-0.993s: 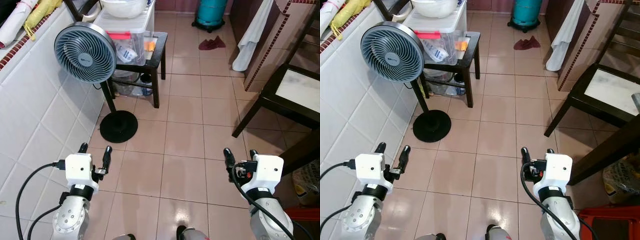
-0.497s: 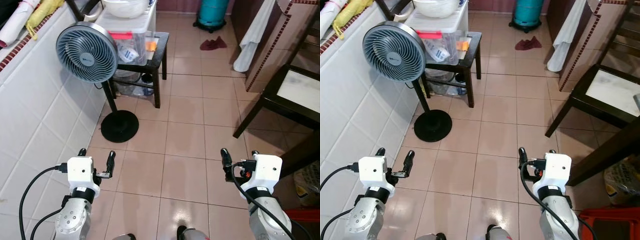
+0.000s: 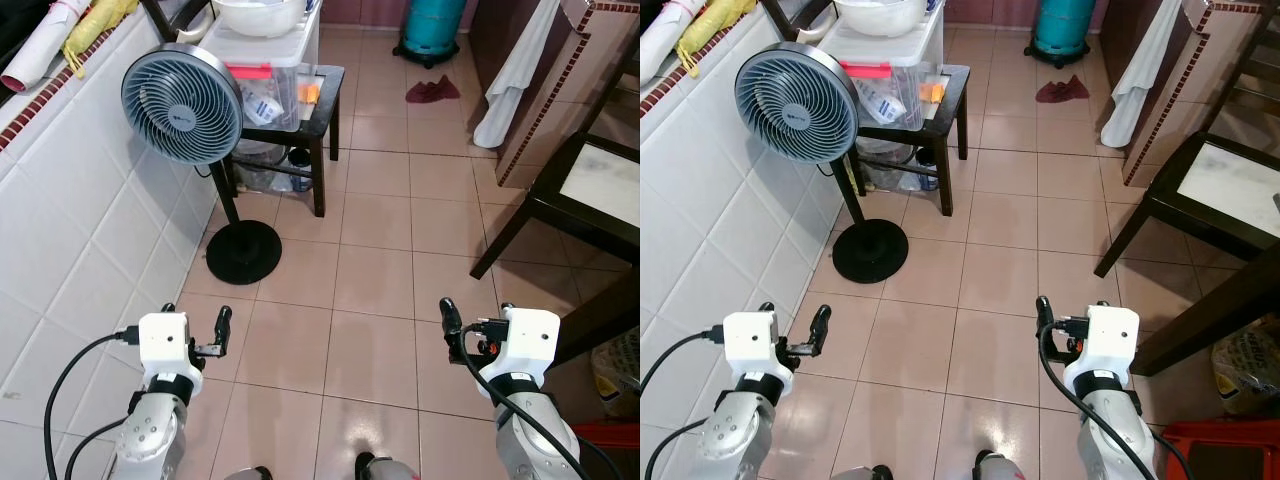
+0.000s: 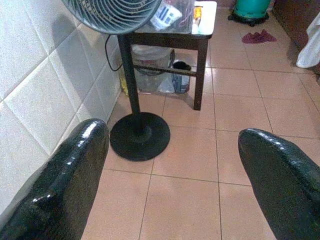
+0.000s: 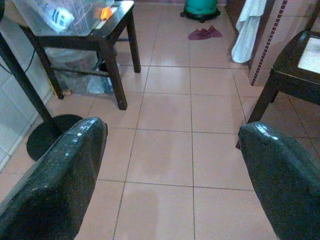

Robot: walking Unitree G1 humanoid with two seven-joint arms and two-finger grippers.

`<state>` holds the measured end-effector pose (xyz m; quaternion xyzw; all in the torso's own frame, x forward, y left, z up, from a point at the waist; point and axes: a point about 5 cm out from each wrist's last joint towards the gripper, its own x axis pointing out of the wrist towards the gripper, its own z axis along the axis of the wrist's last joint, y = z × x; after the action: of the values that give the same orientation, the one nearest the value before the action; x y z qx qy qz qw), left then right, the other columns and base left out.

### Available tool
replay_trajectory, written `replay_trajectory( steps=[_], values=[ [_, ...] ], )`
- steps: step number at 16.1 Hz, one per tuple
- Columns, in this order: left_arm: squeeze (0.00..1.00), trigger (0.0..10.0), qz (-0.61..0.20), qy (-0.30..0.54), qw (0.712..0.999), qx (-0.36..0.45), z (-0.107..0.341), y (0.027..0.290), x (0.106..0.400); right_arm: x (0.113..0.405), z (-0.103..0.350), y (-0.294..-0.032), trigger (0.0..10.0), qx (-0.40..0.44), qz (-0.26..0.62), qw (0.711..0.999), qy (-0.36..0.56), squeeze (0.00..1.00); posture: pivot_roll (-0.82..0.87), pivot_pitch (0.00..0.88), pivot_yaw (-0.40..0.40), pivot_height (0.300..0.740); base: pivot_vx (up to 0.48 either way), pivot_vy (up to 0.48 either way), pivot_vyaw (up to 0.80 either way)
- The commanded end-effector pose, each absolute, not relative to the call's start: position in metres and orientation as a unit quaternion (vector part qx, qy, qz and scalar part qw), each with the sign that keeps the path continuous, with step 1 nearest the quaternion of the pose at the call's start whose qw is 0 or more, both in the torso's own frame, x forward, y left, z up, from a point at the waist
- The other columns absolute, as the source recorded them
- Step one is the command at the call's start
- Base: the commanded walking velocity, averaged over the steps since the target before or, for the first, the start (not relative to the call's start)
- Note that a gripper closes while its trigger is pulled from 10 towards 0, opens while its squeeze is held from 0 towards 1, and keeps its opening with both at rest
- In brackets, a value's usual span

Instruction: Setting the table

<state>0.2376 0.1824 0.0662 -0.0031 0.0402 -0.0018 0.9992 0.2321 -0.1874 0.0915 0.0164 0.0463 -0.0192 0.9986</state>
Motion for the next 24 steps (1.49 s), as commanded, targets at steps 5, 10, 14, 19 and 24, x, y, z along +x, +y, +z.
replay_trajectory(
  steps=[5,10,14,19,24],
  values=[
    [0.0,10.0,-0.014,0.051,0.998,-0.023,0.065,0.185,0.238,0.231,0.087,-0.183,10.0,0.01,-0.007,0.998,0.063,0.0,-0.09,0.193,0.058,0.74,0.0,0.0,-0.48],
    [0.0,10.0,-0.027,0.052,0.998,-0.026,0.065,0.185,0.238,0.23,0.085,-0.183,10.0,0.012,-0.007,0.998,0.066,0.0,-0.09,0.194,0.059,0.74,0.0,0.0,-0.76],
    [0.0,10.0,-0.035,0.053,0.998,-0.028,0.064,0.183,0.237,0.23,0.086,-0.183,10.0,0.018,-0.006,0.998,0.062,0.0,-0.09,0.196,0.059,0.74,0.224,0.0,-0.32],
    [0.0,10.0,-0.042,0.055,0.997,-0.031,0.063,0.181,0.237,0.233,0.089,-0.18,10.0,-0.04,-0.005,0.998,0.05,0.0,-0.09,0.192,0.056,0.74,0.322,0.053,0.0],
    [0.0,10.0,-0.046,0.056,0.997,-0.029,0.062,0.18,0.237,0.232,0.088,-0.176,10.0,-0.048,0.022,0.998,0.045,0.0,-0.09,0.19,0.059,0.74,0.322,0.269,0.0]
  ],
)
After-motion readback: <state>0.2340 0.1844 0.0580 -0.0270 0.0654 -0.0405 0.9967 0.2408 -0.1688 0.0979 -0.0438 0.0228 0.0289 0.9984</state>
